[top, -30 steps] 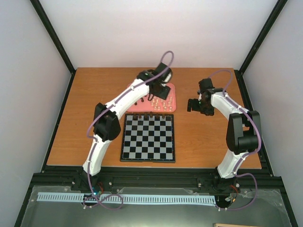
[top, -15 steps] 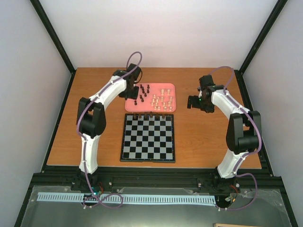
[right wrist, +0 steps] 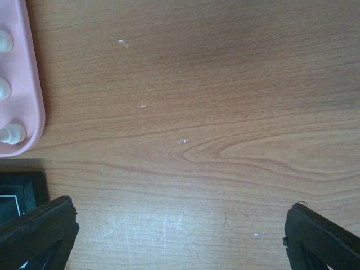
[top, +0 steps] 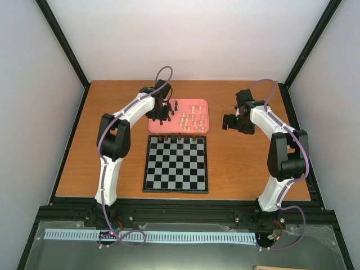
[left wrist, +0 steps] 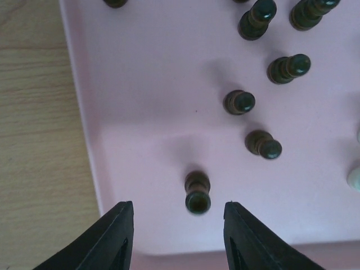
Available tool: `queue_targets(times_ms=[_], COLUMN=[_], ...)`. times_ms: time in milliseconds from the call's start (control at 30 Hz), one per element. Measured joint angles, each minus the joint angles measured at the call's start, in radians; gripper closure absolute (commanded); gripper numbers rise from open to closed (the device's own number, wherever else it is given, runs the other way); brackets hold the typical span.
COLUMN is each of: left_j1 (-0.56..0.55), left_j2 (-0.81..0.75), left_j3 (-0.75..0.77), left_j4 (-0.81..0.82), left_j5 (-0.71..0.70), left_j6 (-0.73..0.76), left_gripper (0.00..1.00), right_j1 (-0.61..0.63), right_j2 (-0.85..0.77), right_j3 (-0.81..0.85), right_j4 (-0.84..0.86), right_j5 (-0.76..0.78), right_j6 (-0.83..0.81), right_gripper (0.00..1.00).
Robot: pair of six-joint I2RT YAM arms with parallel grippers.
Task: Set up the chess pieces on the board
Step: Pick up the chess piece from the storage box.
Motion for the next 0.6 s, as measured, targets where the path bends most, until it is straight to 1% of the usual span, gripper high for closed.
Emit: queue_targets(times_ms=[200,400,500,600], left_j1=[0.0,0.0,0.001,0.002], left_j2=[0.077,0.098,0.103,0.108], left_j3=[0.037,0.058,0.065,0.07], left_j4=[0.011,0.019,0.022,0.023], left_j5=[0.02,0.033,0.036,0.038], left_j6=[0.006,0.011,0.012,0.014], left_gripper=[0.54,0.54,0.58,0.59], right_j1=[0.0,0.0,0.0,0.0], right_j2=[0.012,0.031,0.036,0.04], right_j3=[0.021,0.024,0.024,0.031], right_j4=[-0.009,-0.014,-0.018,-0.025], right_j5=[0.008,0.008,0.008,0.009], right_j6=[0.0,0.0,0.0,-0.001], right_gripper=[0.0,0.0,0.0,0.0])
